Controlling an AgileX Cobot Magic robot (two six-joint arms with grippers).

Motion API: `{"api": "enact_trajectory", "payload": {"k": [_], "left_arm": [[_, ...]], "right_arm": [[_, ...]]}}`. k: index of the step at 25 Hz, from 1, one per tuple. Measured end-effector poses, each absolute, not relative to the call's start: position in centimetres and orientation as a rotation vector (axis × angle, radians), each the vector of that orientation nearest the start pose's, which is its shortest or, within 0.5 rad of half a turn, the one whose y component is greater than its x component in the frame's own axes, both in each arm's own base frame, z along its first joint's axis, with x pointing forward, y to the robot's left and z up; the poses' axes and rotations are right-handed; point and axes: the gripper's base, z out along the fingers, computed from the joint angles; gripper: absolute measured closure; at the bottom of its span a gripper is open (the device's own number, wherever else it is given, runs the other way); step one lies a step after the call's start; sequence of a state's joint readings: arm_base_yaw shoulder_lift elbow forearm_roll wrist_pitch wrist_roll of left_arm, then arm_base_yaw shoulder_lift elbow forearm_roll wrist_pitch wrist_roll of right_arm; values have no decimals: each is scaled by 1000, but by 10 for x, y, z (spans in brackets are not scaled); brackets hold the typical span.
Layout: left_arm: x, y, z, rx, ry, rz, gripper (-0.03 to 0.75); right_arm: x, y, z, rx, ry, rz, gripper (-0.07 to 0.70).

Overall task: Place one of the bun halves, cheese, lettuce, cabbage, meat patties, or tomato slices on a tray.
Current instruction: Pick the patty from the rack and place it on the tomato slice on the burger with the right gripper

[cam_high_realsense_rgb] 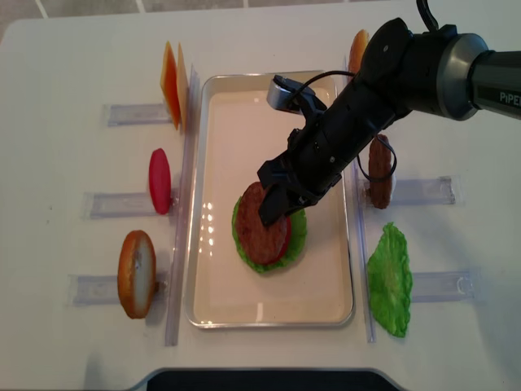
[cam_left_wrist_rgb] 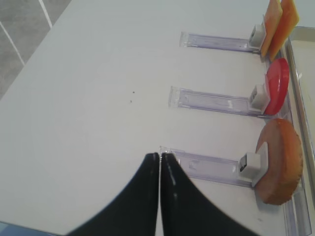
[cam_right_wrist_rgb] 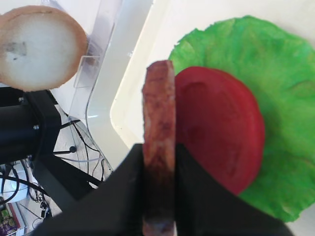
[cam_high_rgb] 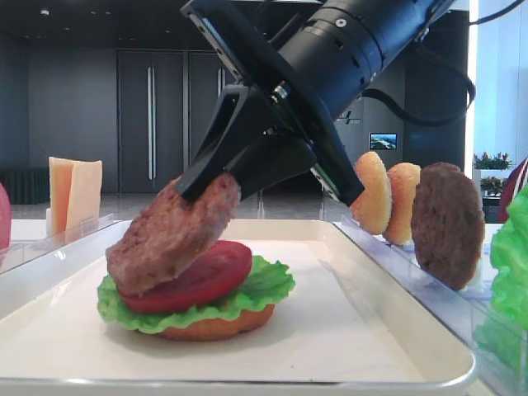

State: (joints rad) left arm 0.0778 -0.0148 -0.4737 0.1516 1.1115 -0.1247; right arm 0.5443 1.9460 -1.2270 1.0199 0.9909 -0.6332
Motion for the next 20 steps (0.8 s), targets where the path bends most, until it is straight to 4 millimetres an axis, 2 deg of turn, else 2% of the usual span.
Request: {"api": "enact_trajectory", "payload": {"k": [11, 13, 16, 18, 20], "left_arm": [[-8, 12, 267, -223, 2088, 155, 715], [-8, 12, 267, -223, 2088, 155, 715], [-8, 12, 267, -223, 2088, 156, 715], [-8, 12, 267, -223, 2088, 156, 715], [-8, 12, 267, -223, 2088, 156, 715]], "right_arm": [[285, 248, 177, -792, 2777, 1263, 480], [286, 247, 176, -798, 2776, 1235, 420], [286, 245, 176, -829, 2772, 1186, 257], [286, 243, 183, -862, 2750, 1147, 162], [284, 239, 195, -905, 2710, 1093, 117]]}}
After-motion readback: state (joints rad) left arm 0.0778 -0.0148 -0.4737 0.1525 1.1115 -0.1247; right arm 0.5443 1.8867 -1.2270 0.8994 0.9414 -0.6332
